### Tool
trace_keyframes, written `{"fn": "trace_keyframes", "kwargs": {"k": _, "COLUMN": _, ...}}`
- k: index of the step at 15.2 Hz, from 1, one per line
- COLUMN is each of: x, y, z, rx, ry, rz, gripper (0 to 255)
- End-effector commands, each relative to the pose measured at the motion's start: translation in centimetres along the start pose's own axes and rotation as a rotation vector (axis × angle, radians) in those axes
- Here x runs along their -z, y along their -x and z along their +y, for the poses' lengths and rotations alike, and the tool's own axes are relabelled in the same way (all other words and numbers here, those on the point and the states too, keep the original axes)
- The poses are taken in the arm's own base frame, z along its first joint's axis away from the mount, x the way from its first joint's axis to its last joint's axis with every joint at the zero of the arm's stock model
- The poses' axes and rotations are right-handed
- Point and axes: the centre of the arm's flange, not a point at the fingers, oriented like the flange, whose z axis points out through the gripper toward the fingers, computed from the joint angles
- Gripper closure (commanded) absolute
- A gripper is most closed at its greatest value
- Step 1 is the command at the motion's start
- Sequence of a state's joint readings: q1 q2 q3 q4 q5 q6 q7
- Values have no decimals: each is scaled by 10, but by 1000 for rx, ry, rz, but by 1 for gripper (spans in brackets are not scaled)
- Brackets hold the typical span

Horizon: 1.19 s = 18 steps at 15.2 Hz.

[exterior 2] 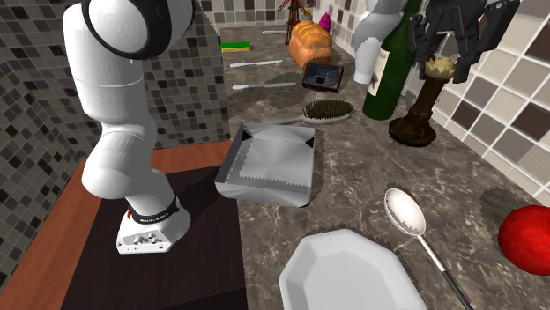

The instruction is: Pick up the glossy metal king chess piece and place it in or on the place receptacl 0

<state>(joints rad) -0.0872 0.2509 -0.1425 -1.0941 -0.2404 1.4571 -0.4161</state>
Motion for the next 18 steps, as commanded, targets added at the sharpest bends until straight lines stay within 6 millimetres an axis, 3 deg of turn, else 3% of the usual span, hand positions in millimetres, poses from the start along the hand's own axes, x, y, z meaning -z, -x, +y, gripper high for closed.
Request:
{"fn": "trace_keyframes", "kwargs": {"k": 1, "x": 10, "y": -1, "z": 3, "rx": 0, "ry": 0, "rz": 0, "gripper": 255}}
{"fn": "trace_keyframes", "kwargs": {"k": 18, "x": 76, "y": 198, "z": -75, "rx": 0, "ry": 0, "rz": 0, "gripper": 255}}
